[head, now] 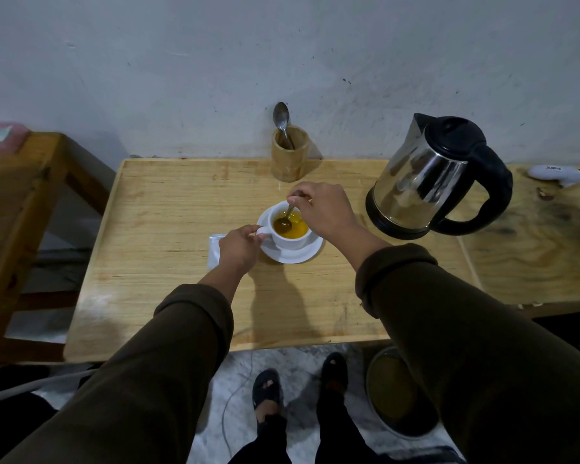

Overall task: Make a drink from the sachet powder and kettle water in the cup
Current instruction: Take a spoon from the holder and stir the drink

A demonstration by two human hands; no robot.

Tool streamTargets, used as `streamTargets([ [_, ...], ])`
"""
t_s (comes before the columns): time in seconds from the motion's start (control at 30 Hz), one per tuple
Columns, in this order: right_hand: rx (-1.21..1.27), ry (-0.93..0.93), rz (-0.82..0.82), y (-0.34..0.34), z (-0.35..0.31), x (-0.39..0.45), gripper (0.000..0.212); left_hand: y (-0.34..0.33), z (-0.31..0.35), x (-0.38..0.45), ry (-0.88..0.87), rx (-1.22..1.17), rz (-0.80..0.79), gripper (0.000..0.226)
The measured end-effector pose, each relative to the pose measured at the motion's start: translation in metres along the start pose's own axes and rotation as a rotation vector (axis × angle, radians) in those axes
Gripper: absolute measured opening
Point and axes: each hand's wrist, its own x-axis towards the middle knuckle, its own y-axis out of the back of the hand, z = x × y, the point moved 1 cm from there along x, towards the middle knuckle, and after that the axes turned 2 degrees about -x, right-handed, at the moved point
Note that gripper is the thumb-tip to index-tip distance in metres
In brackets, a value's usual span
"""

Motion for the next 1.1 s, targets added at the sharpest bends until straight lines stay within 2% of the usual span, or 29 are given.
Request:
streamTargets([
  [0.23, -0.107, -0.014, 0.031, 0.0058, 0.0040, 0.0016, 0.023, 0.0018, 0.0014, -0.0007, -0.001, 0.009, -0.006, 0.033],
  [0.57, 0.032, -0.021, -0.016, 0.0005, -0.0006, 0.0045, 0.020, 0.0033, 0.0030, -0.0001, -0.007, 0.015, -0.019, 0.033],
  [0.83, -0.093, 0.007, 0.031, 0.0057, 0.0012, 0.0058, 0.022, 0.0045, 0.0040, -0.0011, 0.003, 0.022, -0.024, 0.034],
  [1.1, 0.035, -0.001, -0.023, -0.0019, -0.0011, 0.0025, 0.020, 0.0045, 0.0047, -0.0011, 0.007, 0.005, -0.033, 0.034],
])
